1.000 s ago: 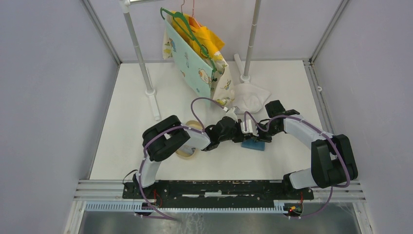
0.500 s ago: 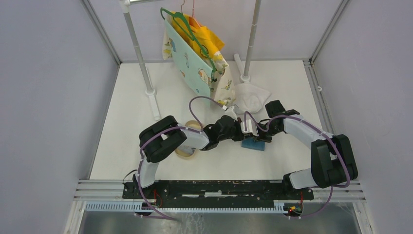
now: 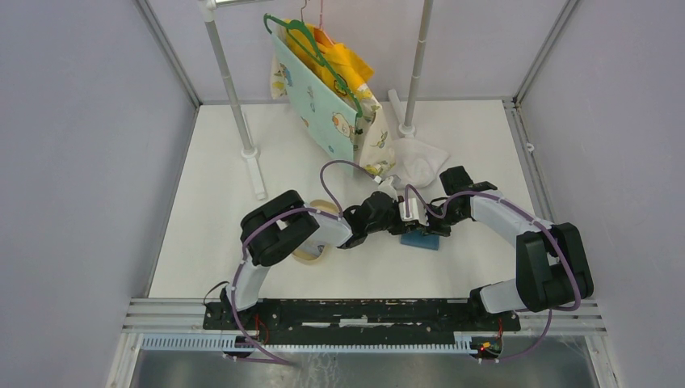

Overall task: Put the credit cards into the card holder
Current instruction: Close the card holder at the center of the board.

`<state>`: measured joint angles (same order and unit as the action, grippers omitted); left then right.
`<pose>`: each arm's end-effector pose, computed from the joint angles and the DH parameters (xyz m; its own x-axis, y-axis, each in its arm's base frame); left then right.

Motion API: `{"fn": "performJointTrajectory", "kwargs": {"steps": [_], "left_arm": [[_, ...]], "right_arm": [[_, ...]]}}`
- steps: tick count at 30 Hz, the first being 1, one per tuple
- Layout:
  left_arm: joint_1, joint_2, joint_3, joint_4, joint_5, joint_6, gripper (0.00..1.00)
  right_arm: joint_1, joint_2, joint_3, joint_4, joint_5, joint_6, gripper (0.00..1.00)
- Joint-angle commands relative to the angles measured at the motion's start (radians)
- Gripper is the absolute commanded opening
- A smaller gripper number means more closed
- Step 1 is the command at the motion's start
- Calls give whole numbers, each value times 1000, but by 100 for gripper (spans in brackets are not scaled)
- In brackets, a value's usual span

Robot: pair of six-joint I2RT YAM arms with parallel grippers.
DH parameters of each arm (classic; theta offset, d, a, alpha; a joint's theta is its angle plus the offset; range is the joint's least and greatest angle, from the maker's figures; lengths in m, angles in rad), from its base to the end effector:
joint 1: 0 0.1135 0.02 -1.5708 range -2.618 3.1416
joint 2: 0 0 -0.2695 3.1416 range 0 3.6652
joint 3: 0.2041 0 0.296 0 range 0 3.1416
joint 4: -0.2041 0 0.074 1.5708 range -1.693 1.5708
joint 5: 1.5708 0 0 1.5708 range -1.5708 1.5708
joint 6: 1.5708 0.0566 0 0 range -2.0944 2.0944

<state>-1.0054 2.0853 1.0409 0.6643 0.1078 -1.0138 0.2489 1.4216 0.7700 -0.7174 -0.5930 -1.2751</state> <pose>0.2472 -0.4010 0.0793 -0.8631 -0.2149 -0.4570 0.3034 0.5029 -0.8094 0.2549 0.0974 0.1334 0.0226 -0.8128 -0.5822 -0.9995 -0.0047 -0.0322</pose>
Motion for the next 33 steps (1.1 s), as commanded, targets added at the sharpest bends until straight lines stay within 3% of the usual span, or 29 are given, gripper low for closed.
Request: {"fn": "performJointTrajectory", "kwargs": {"steps": [1, 16, 27, 31, 33], "left_arm": [[2, 20, 22, -10, -8, -9, 2], [-15, 32, -73, -29, -54, 13, 2], [-15, 41, -81, -59, -86, 29, 2], [-16, 42, -81, -59, -86, 30, 2], [-17, 40, -80, -60, -86, 30, 2]], "right_arm": [[12, -2, -21, -22, 7, 14, 0], [11, -29, 44, -46, -50, 49, 2], [10, -80, 106, -84, -89, 68, 25], [10, -97, 148, -92, -75, 76, 28], [10, -91, 144, -62, -36, 99, 22]]}}
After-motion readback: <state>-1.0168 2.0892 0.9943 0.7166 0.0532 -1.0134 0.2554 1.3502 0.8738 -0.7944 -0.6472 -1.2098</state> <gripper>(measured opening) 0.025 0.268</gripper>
